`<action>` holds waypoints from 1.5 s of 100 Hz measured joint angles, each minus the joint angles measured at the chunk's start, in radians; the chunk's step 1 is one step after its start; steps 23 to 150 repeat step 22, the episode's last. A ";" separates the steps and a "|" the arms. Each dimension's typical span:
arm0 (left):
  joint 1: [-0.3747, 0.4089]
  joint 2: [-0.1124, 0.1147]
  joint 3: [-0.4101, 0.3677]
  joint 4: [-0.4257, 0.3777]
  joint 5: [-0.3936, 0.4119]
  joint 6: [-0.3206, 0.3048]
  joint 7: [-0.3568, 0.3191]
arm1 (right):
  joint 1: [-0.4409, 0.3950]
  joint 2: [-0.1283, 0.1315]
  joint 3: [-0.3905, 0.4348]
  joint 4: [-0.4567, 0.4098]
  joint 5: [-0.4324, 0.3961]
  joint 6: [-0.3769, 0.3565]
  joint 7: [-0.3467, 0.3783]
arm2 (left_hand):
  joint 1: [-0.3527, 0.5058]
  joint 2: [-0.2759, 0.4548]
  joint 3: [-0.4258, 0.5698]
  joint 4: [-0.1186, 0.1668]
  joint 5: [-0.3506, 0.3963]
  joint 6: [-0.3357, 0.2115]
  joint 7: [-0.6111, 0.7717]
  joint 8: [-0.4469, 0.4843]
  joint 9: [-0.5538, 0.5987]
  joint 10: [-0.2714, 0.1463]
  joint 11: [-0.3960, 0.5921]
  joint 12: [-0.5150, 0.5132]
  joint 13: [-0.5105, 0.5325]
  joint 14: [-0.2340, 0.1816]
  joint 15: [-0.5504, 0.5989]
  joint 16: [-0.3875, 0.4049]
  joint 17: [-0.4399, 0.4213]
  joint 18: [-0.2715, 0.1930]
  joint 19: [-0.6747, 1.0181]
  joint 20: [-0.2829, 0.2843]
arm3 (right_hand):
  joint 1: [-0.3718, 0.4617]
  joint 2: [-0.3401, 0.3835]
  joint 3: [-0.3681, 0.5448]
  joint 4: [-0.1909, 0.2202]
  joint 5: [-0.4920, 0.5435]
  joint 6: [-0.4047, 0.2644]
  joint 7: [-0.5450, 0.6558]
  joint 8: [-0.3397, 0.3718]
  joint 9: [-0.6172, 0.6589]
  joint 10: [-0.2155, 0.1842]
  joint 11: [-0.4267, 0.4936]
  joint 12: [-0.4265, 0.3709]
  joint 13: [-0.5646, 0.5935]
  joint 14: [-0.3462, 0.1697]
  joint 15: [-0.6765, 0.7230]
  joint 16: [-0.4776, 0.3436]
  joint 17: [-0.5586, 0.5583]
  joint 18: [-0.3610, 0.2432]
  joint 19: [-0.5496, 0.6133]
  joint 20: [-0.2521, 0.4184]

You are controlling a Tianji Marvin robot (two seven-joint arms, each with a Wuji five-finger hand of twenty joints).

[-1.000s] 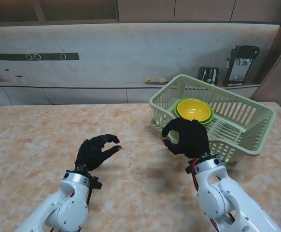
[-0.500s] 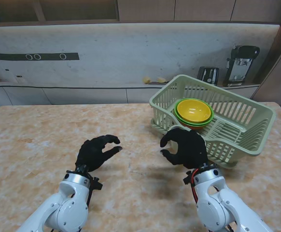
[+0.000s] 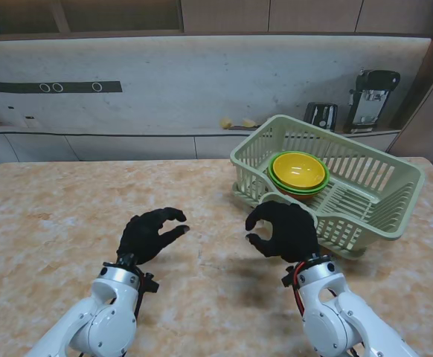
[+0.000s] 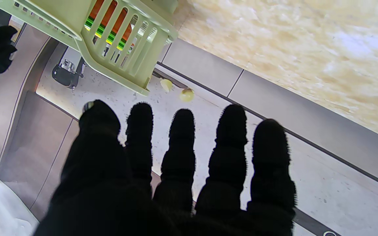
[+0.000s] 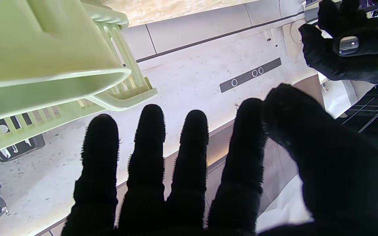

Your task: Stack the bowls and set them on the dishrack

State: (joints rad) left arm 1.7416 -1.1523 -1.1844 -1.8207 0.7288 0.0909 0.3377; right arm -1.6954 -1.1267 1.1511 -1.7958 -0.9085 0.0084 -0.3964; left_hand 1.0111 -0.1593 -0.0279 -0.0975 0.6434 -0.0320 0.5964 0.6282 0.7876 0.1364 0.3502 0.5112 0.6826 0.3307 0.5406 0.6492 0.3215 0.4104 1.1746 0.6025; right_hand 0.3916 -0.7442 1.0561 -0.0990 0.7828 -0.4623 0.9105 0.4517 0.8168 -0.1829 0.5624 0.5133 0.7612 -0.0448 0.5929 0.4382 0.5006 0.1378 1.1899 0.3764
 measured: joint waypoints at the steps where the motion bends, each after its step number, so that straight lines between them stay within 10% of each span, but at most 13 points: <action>1: 0.000 0.000 0.000 0.000 0.000 0.000 0.000 | 0.000 0.000 0.000 0.000 0.000 0.000 0.001 | 0.000 0.000 0.000 0.000 0.000 0.000 0.000 0.000 0.000 0.000 0.000 0.000 0.000 0.000 0.000 0.000 0.000 0.000 0.000 0.000 | 0.000 0.000 0.000 0.000 0.000 0.000 0.000 0.000 0.000 0.000 0.000 0.000 0.000 0.000 0.000 0.000 0.000 0.000 0.000 0.000; 150: 0.000 0.000 0.001 -0.003 0.000 0.001 -0.002 | -0.005 0.000 0.004 -0.005 0.003 0.003 0.020 | 0.000 0.000 0.000 0.000 0.000 0.000 0.000 0.000 0.000 0.000 0.000 0.000 0.000 0.000 0.000 0.000 0.000 0.000 0.000 0.000 | 0.000 0.000 0.000 0.000 0.000 0.000 0.000 0.000 0.000 0.000 0.000 0.000 0.000 0.000 0.000 0.000 0.000 0.000 0.000 0.000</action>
